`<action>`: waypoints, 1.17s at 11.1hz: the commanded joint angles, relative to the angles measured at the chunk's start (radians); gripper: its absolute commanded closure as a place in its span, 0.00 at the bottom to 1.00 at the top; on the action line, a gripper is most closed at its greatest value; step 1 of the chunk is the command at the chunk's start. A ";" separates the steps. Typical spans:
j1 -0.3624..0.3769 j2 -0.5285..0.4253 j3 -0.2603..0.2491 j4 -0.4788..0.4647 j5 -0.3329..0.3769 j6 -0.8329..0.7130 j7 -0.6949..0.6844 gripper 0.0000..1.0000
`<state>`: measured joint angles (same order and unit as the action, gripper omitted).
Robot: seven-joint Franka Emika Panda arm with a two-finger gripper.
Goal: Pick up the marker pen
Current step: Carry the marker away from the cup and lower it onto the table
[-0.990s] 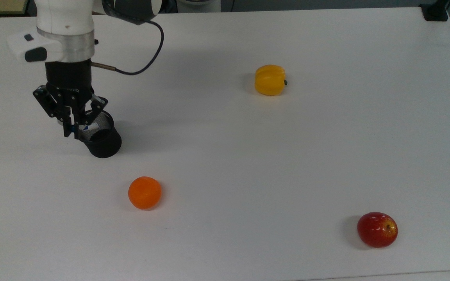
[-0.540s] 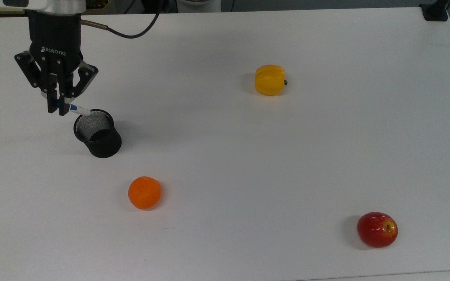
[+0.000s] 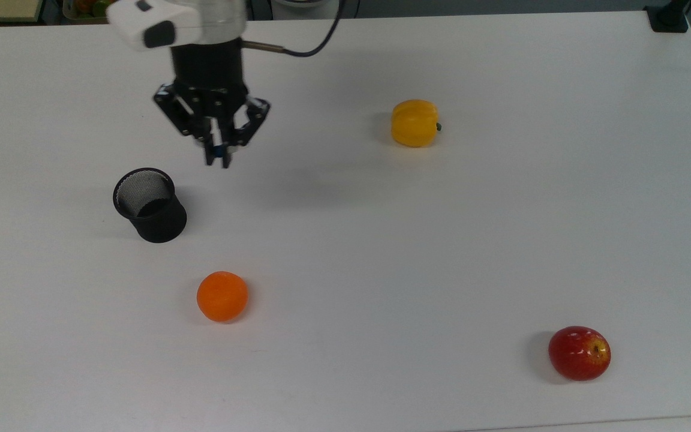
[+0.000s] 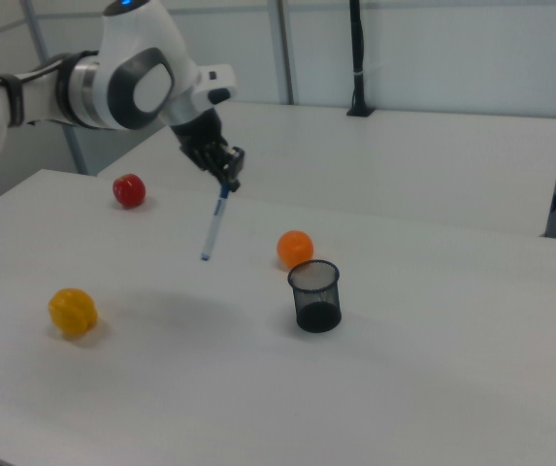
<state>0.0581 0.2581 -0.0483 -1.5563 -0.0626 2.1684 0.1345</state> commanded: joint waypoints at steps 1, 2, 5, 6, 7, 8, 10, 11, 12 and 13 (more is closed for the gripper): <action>0.062 -0.053 0.036 -0.033 0.009 -0.198 0.049 0.89; 0.060 -0.051 0.072 -0.033 0.009 -0.241 0.068 0.89; 0.086 -0.031 0.099 -0.042 0.010 -0.265 0.099 0.89; 0.086 -0.014 0.099 -0.042 0.010 -0.263 0.099 0.89; 0.088 0.004 0.099 -0.042 0.010 -0.259 0.099 0.88; 0.091 0.036 0.100 -0.044 0.010 -0.253 0.099 0.88; 0.111 0.087 0.099 -0.044 0.007 -0.249 0.096 0.88; 0.112 0.105 0.099 -0.044 0.007 -0.243 0.096 0.87; 0.115 0.113 0.099 -0.047 0.007 -0.222 0.097 0.86; 0.114 0.113 0.099 -0.050 0.007 -0.216 0.096 0.85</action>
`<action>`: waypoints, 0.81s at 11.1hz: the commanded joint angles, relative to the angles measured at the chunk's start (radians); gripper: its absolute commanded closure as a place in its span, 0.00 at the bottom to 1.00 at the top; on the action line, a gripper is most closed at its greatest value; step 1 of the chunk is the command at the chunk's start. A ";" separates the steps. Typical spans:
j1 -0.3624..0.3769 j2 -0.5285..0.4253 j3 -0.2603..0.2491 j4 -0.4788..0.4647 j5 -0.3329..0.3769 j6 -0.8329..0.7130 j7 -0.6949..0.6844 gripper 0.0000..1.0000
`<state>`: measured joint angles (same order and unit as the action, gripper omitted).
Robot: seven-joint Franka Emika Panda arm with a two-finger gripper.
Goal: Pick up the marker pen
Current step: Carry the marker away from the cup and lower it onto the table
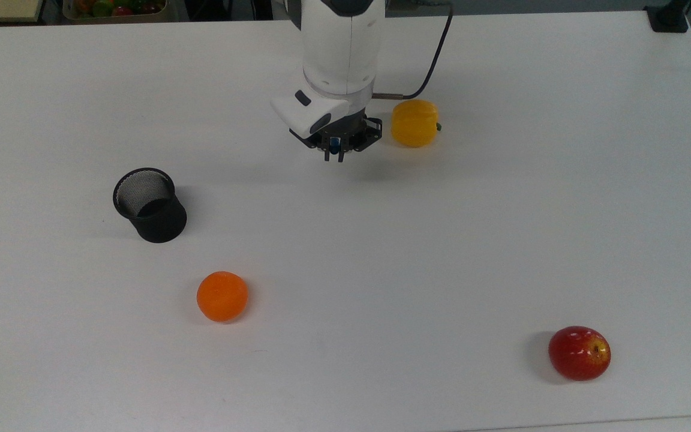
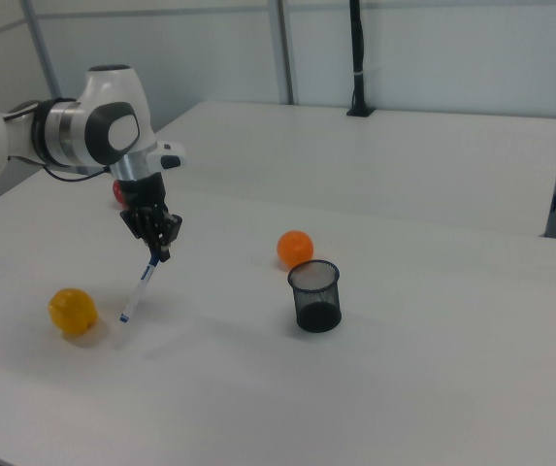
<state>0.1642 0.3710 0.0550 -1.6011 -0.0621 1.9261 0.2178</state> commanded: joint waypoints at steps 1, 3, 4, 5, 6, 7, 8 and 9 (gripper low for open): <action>0.006 0.000 -0.004 -0.005 0.007 0.025 0.012 0.71; 0.006 0.000 -0.004 -0.003 0.004 0.025 0.005 0.28; 0.006 0.000 -0.004 -0.002 -0.002 0.025 0.012 0.00; 0.006 -0.001 -0.004 0.000 -0.005 0.025 0.011 0.00; 0.006 -0.004 -0.004 0.001 -0.007 0.024 0.009 0.00; 0.006 -0.009 -0.004 0.003 -0.007 0.018 0.011 0.00; 0.008 -0.021 -0.004 0.003 -0.007 0.013 0.012 0.00; 0.006 -0.052 -0.004 -0.002 -0.008 0.008 0.009 0.00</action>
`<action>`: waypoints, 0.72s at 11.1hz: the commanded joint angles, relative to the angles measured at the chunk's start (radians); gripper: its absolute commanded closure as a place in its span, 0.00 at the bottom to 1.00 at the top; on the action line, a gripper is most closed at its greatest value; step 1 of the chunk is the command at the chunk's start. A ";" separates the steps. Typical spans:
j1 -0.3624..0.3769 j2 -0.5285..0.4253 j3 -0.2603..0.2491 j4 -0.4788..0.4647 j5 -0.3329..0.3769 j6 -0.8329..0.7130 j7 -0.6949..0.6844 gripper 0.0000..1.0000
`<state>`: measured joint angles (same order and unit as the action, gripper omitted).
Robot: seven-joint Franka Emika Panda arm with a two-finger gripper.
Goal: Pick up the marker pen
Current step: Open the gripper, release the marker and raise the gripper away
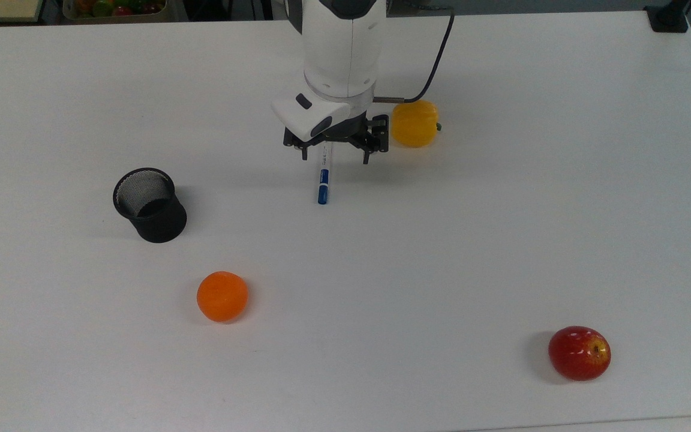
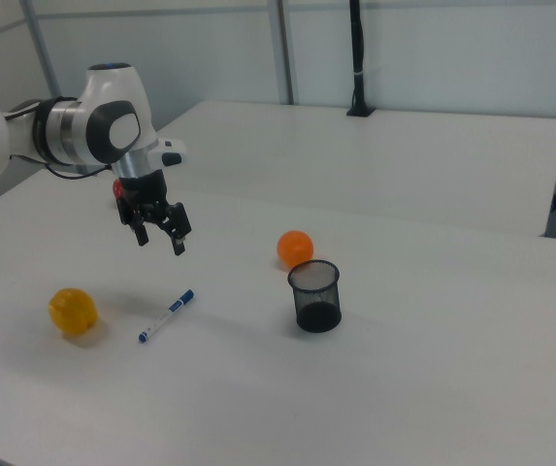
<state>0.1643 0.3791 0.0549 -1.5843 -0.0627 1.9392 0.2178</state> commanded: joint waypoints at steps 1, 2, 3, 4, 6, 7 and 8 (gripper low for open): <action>0.000 -0.095 -0.006 -0.019 -0.009 -0.041 -0.001 0.00; -0.005 -0.135 -0.010 -0.019 -0.020 -0.102 -0.030 0.00; -0.014 -0.181 -0.015 -0.019 -0.020 -0.159 -0.072 0.00; -0.037 -0.227 -0.017 -0.019 -0.020 -0.207 -0.106 0.00; -0.092 -0.320 -0.015 -0.032 -0.019 -0.285 -0.203 0.00; -0.110 -0.359 -0.017 -0.042 -0.019 -0.325 -0.242 0.00; -0.129 -0.385 -0.017 -0.049 -0.019 -0.339 -0.252 0.00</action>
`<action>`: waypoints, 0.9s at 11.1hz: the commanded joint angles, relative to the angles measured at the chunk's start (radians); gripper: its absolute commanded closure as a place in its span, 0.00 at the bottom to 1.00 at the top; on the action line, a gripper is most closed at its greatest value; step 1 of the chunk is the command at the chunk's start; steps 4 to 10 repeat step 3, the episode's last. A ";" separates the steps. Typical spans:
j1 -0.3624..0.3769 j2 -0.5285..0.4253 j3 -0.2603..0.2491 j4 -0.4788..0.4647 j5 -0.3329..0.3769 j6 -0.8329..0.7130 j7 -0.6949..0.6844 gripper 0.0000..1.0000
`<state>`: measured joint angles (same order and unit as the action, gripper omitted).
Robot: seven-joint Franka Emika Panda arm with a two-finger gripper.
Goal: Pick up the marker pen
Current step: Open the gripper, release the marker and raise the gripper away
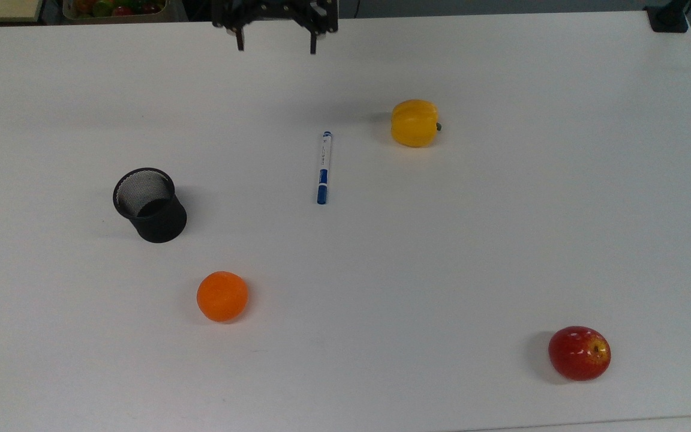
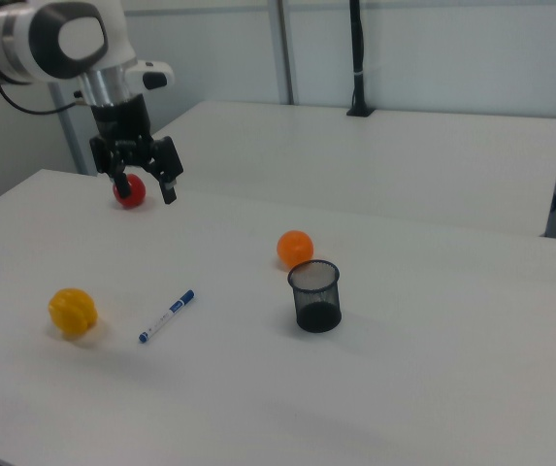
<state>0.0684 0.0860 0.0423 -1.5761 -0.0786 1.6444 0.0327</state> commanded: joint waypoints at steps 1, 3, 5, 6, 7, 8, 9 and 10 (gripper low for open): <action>-0.048 -0.100 -0.004 -0.058 -0.003 -0.048 -0.066 0.00; -0.061 -0.103 -0.004 -0.048 0.005 -0.048 -0.063 0.00; -0.061 -0.103 -0.004 -0.048 0.005 -0.048 -0.063 0.00; -0.061 -0.103 -0.004 -0.048 0.005 -0.048 -0.063 0.00; -0.061 -0.103 -0.004 -0.048 0.005 -0.048 -0.063 0.00; -0.061 -0.103 -0.004 -0.048 0.005 -0.048 -0.063 0.00; -0.061 -0.103 -0.004 -0.048 0.005 -0.048 -0.063 0.00; -0.061 -0.103 -0.004 -0.048 0.005 -0.048 -0.063 0.00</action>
